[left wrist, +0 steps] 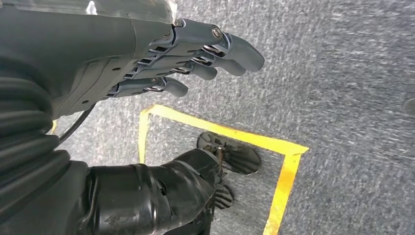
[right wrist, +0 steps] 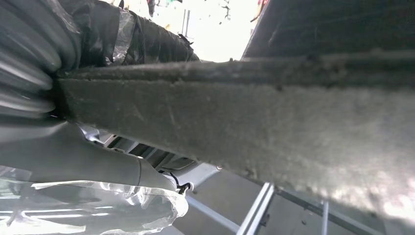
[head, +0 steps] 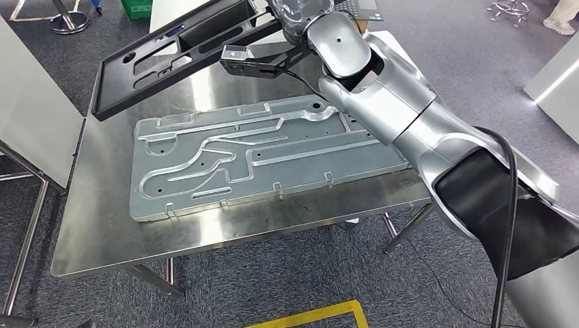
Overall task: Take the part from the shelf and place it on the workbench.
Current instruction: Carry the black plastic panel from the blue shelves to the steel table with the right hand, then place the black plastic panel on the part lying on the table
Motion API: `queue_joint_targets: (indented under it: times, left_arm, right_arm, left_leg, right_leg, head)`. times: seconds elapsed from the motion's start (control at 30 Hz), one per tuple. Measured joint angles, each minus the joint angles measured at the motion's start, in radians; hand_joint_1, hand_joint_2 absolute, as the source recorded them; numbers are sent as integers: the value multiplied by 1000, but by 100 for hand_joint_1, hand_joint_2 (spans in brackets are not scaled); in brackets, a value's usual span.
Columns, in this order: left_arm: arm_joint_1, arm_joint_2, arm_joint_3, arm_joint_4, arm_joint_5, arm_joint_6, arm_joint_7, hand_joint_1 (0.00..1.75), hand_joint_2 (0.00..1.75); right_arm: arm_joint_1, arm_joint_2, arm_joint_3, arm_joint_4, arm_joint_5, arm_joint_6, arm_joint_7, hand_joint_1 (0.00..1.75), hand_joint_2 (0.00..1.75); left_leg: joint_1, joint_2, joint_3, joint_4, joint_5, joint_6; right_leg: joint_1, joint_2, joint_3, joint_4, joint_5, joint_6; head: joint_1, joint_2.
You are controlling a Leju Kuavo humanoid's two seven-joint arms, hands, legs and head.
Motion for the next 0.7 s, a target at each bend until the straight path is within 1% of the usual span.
queue_joint_targets:
  times: [0.07,0.13,0.4,0.7]
  left_arm:
    - [0,0,0,0,-4,-2,-4,0,175]
    - [0,2,0,0,-5,-3,-4,0,175]
    - [0,13,0,0,-9,-2,-14,0,175]
    - [0,23,0,0,-14,2,-13,0,175]
  right_arm:
    - [18,0,-12,0,-14,-18,1,175,175]
    - [39,0,-27,0,-23,-34,4,175,175]
    - [124,-15,-83,0,-42,-55,18,175,175]
    - [195,-45,-115,0,-38,-58,24,175,175]
  left_leg:
    - [0,0,0,0,0,0]
    - [0,0,1,0,1,1]
    - [2,0,3,-2,2,0]
    - [2,1,5,-6,2,0]
  right_leg:
    - [0,0,0,-1,0,5]
    - [0,0,0,-1,1,8]
    - [1,1,-1,1,1,8]
    - [1,3,-2,1,1,8]
  head:
    - [0,0]
    - [0,0]
    - [0,0]
    - [0,0]
